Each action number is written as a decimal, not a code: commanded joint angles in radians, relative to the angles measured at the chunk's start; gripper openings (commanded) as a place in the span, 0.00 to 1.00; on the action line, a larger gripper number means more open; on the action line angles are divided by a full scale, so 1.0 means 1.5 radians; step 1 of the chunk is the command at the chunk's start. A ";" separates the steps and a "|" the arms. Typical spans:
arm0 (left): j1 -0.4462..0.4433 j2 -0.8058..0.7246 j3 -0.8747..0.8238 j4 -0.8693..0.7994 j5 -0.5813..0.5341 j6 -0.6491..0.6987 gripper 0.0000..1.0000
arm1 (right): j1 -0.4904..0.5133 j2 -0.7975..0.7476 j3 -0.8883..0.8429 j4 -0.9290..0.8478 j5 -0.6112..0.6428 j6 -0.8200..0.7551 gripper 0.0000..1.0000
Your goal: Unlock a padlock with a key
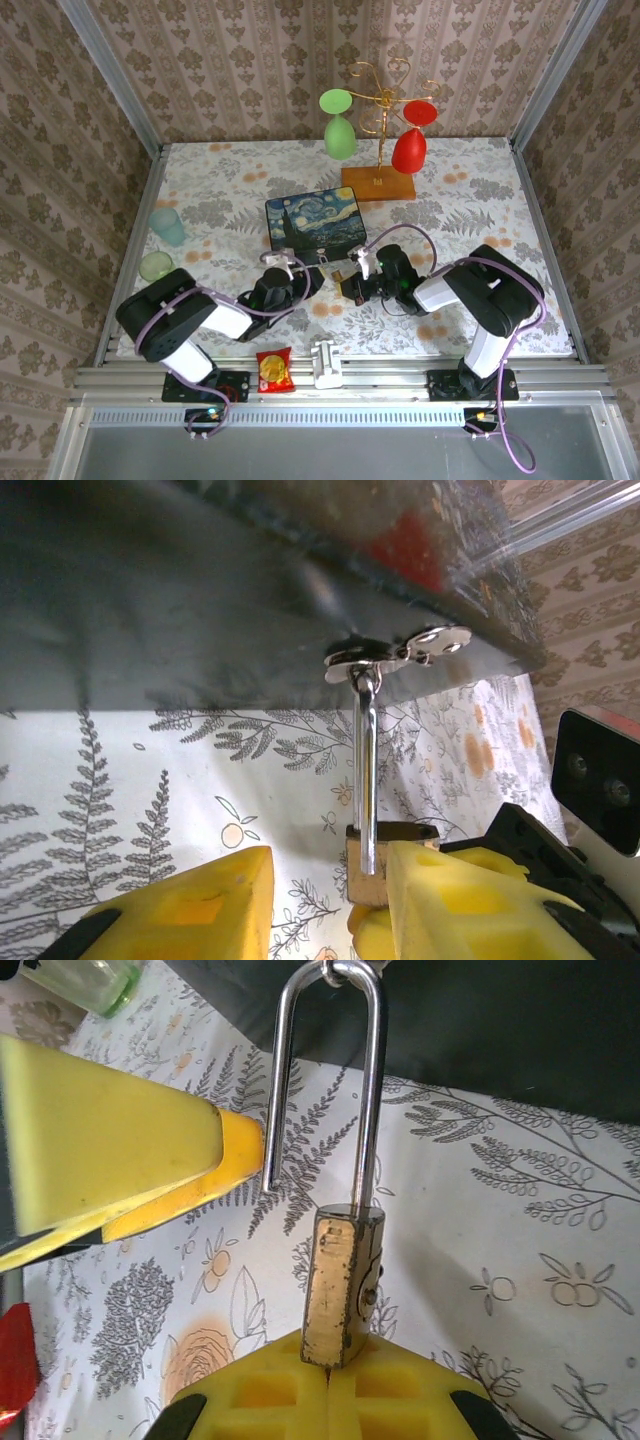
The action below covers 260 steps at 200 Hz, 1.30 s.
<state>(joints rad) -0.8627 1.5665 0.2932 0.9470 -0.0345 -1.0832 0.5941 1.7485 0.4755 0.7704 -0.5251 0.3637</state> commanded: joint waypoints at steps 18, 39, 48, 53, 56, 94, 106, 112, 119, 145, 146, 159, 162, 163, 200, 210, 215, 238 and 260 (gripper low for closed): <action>0.009 -0.029 0.086 -0.220 -0.002 0.140 0.32 | -0.014 0.025 -0.017 0.085 -0.052 0.073 0.06; -0.001 -0.021 0.134 -0.296 -0.012 0.191 0.32 | -0.017 0.038 -0.019 0.094 -0.073 0.092 0.08; 0.004 -0.015 0.132 -0.283 -0.009 0.192 0.32 | -0.017 0.043 -0.023 0.097 -0.070 0.094 0.08; 0.008 -0.011 0.130 -0.280 -0.009 0.191 0.31 | -0.018 0.045 -0.027 0.103 -0.068 0.095 0.08; 0.010 -0.009 0.130 -0.280 -0.008 0.192 0.31 | -0.017 0.048 -0.028 0.106 -0.066 0.096 0.08; 0.018 0.016 0.122 -0.280 -0.013 0.222 0.03 | -0.022 0.067 -0.039 0.152 -0.075 0.129 0.09; 0.016 0.016 0.113 -0.264 -0.003 0.220 0.03 | -0.022 0.070 -0.031 0.143 -0.081 0.131 0.10; 0.016 0.016 0.113 -0.261 -0.001 0.222 0.05 | -0.021 0.073 -0.030 0.139 -0.084 0.131 0.11; 0.013 0.015 0.110 -0.254 0.000 0.222 0.09 | -0.022 0.073 -0.028 0.136 -0.084 0.130 0.12; 0.013 0.012 0.108 -0.250 -0.002 0.218 0.11 | -0.022 0.059 -0.027 0.094 -0.043 0.120 0.21; 0.014 0.012 0.108 -0.251 -0.003 0.219 0.11 | -0.022 0.058 -0.027 0.093 -0.040 0.119 0.21; 0.015 0.015 0.108 -0.254 -0.007 0.217 0.11 | -0.023 0.037 -0.029 0.051 0.011 0.107 0.30; 0.016 0.015 0.108 -0.252 -0.008 0.216 0.11 | -0.022 0.031 -0.029 0.038 0.025 0.102 0.31; 0.016 0.016 0.107 -0.251 -0.007 0.216 0.11 | -0.022 0.030 -0.029 0.035 0.029 0.100 0.31; 0.017 0.018 0.111 -0.251 -0.001 0.216 0.11 | -0.021 -0.036 -0.005 -0.108 0.154 0.052 0.34; 0.016 0.016 0.111 -0.249 -0.002 0.216 0.11 | -0.021 -0.043 0.012 -0.134 0.161 0.039 0.34; 0.016 0.016 0.110 -0.249 -0.002 0.216 0.11 | -0.021 -0.045 0.019 -0.138 0.159 0.034 0.34; 0.016 0.011 0.108 -0.247 0.000 0.212 0.12 | -0.017 -0.063 0.034 -0.131 0.149 0.032 0.35; 0.011 -0.003 0.113 -0.265 -0.007 0.217 0.12 | -0.008 -0.095 0.021 -0.090 0.130 0.038 0.39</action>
<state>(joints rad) -0.8425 1.5719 0.4709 0.5983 -0.0422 -0.7841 0.5697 1.6699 0.5041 0.6308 -0.3435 0.4431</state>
